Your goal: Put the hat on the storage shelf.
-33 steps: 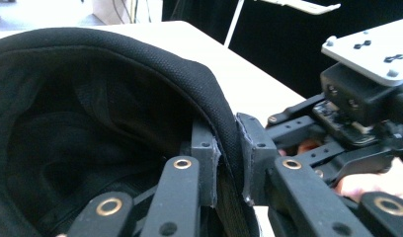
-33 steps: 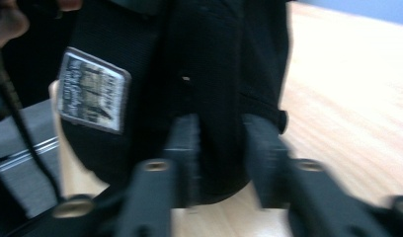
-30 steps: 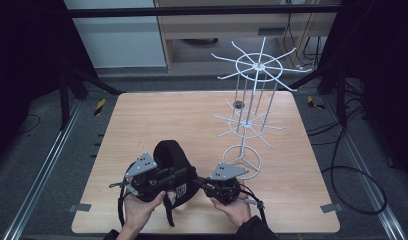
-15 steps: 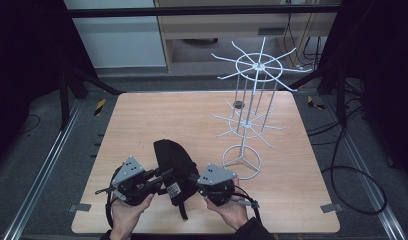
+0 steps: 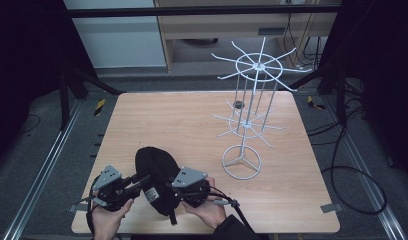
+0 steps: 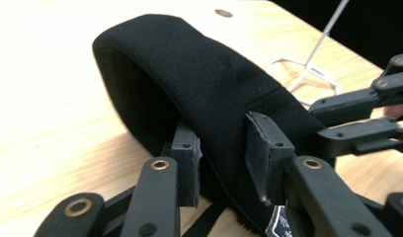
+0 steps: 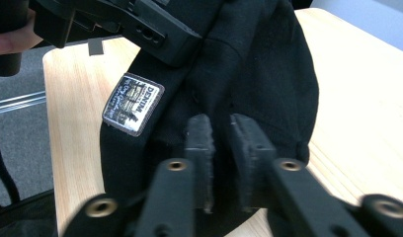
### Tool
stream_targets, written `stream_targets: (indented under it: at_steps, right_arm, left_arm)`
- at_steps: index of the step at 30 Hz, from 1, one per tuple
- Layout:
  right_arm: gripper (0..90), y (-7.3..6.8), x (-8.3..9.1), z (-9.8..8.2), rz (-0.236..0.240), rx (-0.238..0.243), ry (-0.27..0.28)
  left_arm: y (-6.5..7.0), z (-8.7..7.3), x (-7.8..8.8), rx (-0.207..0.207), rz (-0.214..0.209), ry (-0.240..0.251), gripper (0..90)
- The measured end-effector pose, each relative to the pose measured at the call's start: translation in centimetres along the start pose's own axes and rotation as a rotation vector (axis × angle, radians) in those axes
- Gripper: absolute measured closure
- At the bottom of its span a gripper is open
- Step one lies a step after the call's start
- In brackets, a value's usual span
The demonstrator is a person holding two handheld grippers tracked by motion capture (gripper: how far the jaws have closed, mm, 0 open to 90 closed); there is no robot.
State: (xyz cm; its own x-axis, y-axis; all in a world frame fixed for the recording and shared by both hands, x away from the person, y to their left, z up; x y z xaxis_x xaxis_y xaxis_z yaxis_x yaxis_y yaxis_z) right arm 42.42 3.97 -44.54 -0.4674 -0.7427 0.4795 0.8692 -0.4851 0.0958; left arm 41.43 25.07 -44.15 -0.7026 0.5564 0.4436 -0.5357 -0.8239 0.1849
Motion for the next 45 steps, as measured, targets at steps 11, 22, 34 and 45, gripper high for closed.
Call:
stream_targets:
  at_steps: [11,22,34,45]
  right_arm:
    - [56.9,2.2,2.1,-1.0,-0.032,-0.097,0.056]
    - [52.1,4.4,5.3,-5.2,-0.098,-0.131,-0.002]
    - [49.1,5.9,7.9,-8.0,-0.159,-0.170,-0.015]
    - [48.1,7.6,12.3,-10.2,-0.237,-0.227,0.013]
  left_arm:
    - [-3.6,-1.3,0.5,0.051,0.101,-0.058,62.1]
    - [-6.5,-3.2,0.3,0.078,0.231,-0.153,53.4]
    - [-7.5,-3.9,0.3,0.053,0.306,-0.211,45.3]
    - [-5.1,-0.8,1.8,-0.008,0.270,-0.092,39.7]
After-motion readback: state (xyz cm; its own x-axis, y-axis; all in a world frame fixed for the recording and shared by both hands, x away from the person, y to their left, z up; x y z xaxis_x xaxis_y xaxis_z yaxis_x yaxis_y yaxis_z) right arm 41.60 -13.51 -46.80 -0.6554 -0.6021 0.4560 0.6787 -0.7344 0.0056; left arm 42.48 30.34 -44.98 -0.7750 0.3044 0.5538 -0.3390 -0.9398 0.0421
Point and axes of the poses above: each handheld gripper's, and its own axes: x roughly backward along the jaws, z roughly out of its top, y roughly to its right, the point moved 3 cm from there along -x, roughly forward along the jaws, and after that the axes turned 1 degree about y, right-handed, at the moved point
